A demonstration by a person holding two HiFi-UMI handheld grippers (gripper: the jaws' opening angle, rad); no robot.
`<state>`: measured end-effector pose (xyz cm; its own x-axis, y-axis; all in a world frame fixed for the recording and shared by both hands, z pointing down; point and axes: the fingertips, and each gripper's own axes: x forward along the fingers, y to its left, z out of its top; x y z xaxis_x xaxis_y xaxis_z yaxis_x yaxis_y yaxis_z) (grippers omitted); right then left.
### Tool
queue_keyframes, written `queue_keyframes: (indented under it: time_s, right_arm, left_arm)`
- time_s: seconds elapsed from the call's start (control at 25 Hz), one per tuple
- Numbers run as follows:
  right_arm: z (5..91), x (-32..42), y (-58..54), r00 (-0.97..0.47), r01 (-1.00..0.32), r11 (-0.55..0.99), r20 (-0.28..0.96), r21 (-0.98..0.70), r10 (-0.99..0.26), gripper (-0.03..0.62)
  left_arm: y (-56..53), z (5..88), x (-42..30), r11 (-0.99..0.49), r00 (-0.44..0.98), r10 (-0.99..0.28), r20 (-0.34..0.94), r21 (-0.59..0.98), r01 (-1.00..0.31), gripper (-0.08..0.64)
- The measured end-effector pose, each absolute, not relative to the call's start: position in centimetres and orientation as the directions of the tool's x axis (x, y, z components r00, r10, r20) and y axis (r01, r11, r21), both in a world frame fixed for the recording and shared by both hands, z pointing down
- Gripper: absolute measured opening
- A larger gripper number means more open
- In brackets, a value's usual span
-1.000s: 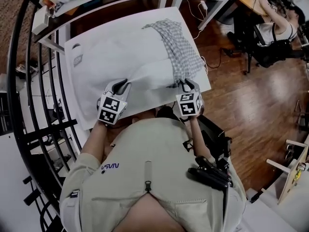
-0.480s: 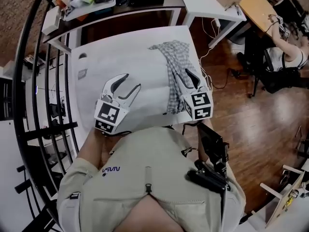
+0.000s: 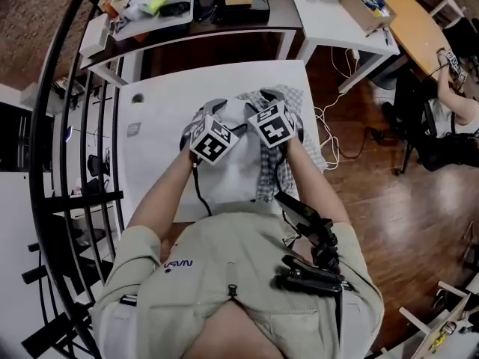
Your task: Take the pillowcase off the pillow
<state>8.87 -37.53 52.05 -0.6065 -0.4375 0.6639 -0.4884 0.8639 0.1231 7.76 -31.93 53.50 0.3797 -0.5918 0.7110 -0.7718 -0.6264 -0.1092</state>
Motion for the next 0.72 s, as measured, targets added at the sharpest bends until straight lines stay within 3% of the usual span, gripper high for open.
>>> queue_keyframes:
  time_s: [0.04,0.08,0.2,0.24,0.4,0.44,0.72]
  right_arm:
    - [53.3,8.7,-37.6,-0.575,-0.468,0.872,0.7,0.144,-0.424,0.213]
    - [54.3,8.8,-37.7,-0.547,-0.456,0.876,0.726,0.16,-0.417,0.212]
    - [54.8,9.4,-37.8,-0.518,-0.465,0.865,0.735,0.187,-0.438,0.129]
    - [53.9,9.4,-37.9,-0.527,-0.475,0.859,0.72,0.193,-0.453,0.106]
    - [49.4,9.8,-38.6,-0.544,-0.516,0.817,0.638,0.259,-0.546,0.058]
    - [49.0,10.6,-39.3,-0.517,-0.532,0.793,0.627,0.297,-0.582,0.011]
    - [49.4,17.0,-43.2,-0.401,-0.645,0.686,0.615,0.336,-0.679,0.008]
  left_arm:
    - [-31.4,54.6,7.9,-0.63,0.389,-0.568,0.726,-0.079,-0.773,0.358]
    - [-30.7,55.3,8.2,-0.639,0.399,-0.547,0.736,-0.059,-0.767,0.287]
    - [-29.1,55.2,9.4,-0.677,0.391,-0.554,0.735,-0.125,-0.725,0.059]
    - [-28.9,54.4,9.5,-0.679,0.386,-0.578,0.719,-0.161,-0.716,0.038]
    - [-27.9,50.0,8.5,-0.646,0.43,-0.645,0.631,-0.15,-0.748,0.031]
    - [-27.3,49.3,8.0,-0.645,0.445,-0.647,0.62,-0.133,-0.753,0.026]
    - [-22.8,44.1,5.9,-0.614,0.487,-0.709,0.511,-0.106,-0.783,0.027]
